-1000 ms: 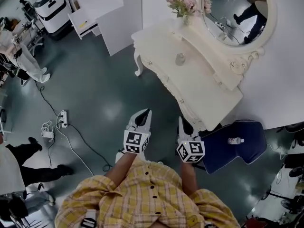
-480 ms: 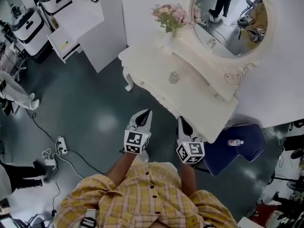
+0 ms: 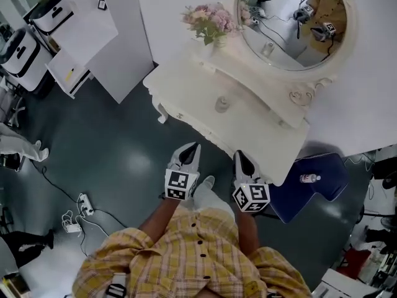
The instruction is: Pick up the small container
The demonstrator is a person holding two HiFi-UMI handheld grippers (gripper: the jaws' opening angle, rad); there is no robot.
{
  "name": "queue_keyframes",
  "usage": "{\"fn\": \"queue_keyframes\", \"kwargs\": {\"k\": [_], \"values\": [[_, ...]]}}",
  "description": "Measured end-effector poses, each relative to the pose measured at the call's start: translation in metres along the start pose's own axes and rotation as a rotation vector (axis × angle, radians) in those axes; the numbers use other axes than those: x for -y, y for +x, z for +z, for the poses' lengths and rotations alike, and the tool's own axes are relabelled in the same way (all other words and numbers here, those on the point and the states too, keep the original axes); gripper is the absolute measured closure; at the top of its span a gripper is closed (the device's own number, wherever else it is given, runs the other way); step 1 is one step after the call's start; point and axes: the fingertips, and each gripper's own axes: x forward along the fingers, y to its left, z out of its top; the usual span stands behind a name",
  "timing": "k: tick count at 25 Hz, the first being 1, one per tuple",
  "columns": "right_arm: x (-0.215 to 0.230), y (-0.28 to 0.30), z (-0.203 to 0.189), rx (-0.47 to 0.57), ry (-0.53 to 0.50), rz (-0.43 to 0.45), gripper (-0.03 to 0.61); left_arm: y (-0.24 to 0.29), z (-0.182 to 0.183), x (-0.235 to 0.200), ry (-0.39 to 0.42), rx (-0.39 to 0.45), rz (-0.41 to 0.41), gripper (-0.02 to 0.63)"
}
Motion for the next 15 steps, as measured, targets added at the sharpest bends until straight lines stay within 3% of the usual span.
{"fn": "queue_keyframes", "kwargs": {"k": [8, 15], "values": [[0.022, 0.024, 0.008, 0.011, 0.023, -0.010, 0.577, 0.035, 0.018, 0.004, 0.013, 0.006, -0.051, 0.615], [0.049, 0.064, 0.006, -0.014, 0.041, -0.006, 0.577, 0.086, 0.017, -0.009, 0.020, -0.031, -0.049, 0.615]]}}
